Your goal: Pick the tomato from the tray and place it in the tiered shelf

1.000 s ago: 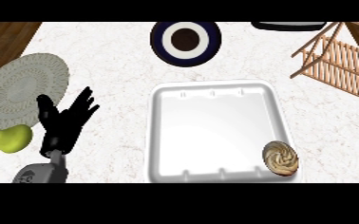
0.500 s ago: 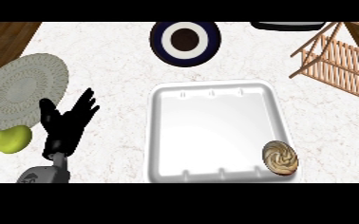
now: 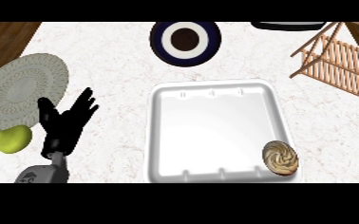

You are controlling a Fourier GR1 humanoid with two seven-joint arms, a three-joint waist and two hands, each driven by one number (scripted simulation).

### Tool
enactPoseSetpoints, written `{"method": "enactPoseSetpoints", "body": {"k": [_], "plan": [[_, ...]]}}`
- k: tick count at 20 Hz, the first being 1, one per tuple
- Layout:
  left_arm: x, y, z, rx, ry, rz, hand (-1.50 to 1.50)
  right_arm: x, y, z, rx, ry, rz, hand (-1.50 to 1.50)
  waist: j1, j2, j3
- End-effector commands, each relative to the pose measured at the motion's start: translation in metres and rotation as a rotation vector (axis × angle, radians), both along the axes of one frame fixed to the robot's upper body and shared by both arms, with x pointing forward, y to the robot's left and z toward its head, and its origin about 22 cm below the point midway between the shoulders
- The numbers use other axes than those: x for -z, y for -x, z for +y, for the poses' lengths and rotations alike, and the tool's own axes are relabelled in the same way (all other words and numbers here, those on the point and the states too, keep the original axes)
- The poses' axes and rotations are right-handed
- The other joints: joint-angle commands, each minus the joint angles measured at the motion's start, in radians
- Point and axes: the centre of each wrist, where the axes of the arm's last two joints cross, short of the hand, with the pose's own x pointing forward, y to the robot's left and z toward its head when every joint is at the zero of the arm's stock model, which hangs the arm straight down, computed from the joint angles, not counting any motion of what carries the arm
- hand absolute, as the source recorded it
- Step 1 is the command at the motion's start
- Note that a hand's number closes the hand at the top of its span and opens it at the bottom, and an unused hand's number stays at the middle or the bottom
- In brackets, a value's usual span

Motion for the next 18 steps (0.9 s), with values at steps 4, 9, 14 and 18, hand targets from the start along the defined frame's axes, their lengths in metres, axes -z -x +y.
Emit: {"method": "enactPoseSetpoints", "body": {"k": [4,9,14,18], "plan": [[0.006,0.001,0.003,-0.023,0.0,0.035,0.0,-0.014,0.052,-0.033,0.237,-0.054,-0.029,-1.5,-0.002,0.011,-0.002],[0.014,0.014,0.003,-0.02,0.003,0.054,0.0,-0.003,0.094,-0.058,0.316,-0.162,-0.07,-1.5,-0.015,0.006,0.0],[0.007,0.005,0.017,-0.059,0.002,0.07,0.0,0.014,0.127,-0.075,0.249,-0.173,-0.069,-1.5,-0.041,0.001,0.002],[0.02,0.018,0.001,-0.034,-0.003,0.071,0.0,0.02,0.142,-0.081,0.22,-0.168,-0.073,-1.5,-0.04,0.001,0.003]]}}
